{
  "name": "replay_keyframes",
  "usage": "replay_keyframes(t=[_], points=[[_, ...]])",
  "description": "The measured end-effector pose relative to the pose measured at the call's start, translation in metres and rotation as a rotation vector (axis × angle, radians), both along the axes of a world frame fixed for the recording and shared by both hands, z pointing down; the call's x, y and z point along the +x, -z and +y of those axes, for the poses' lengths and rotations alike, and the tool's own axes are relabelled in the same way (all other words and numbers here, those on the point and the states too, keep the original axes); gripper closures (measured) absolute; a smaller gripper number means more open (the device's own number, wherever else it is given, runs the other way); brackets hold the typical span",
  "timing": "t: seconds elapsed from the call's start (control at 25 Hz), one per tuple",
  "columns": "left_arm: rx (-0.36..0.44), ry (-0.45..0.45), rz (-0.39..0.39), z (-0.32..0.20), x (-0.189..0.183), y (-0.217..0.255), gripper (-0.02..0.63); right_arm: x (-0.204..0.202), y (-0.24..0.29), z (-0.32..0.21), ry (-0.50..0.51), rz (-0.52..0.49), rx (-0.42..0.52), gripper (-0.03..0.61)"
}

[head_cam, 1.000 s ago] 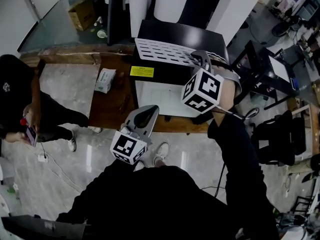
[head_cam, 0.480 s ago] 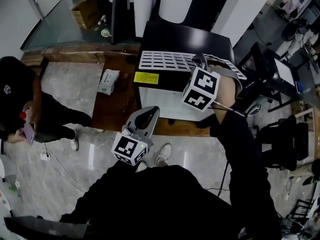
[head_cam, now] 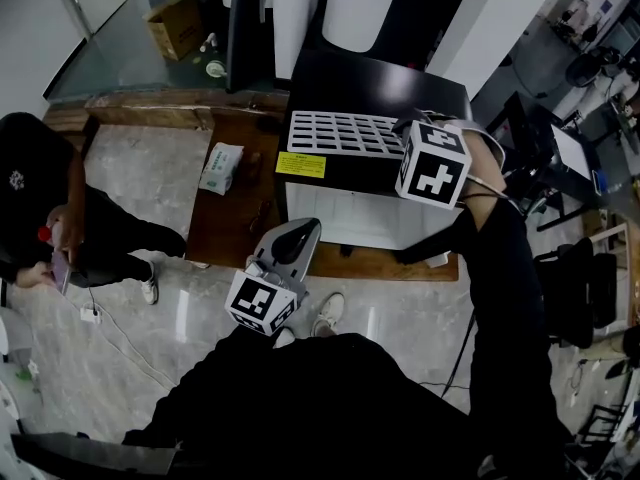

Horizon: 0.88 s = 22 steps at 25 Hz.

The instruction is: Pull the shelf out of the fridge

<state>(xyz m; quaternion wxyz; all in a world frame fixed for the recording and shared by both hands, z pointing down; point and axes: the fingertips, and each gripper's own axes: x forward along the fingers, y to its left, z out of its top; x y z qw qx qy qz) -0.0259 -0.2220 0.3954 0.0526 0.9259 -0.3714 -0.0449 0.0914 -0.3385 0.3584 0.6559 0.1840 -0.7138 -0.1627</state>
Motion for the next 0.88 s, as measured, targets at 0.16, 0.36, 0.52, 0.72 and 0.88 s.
replay_keyframes(t=[0.16,0.36,0.52,0.72,0.88], points=[[-0.003,-0.004,0.011,-0.002,-0.003,0.001,0.607,0.0,-0.003,0.01,0.029,-0.01,-0.108,0.316],[-0.007,-0.012,0.014,-0.005,-0.005,0.001,0.607,0.0,-0.011,0.023,0.047,-0.037,-0.215,0.241],[-0.016,-0.028,0.025,-0.005,-0.004,-0.002,0.607,0.002,-0.017,0.032,0.072,-0.047,-0.292,0.219],[-0.027,-0.041,0.024,-0.007,-0.003,-0.003,0.607,-0.002,-0.027,0.046,0.111,-0.073,-0.419,0.204],[-0.036,-0.042,0.019,-0.009,-0.001,-0.003,0.607,-0.001,-0.027,0.045,0.117,-0.082,-0.395,0.204]])
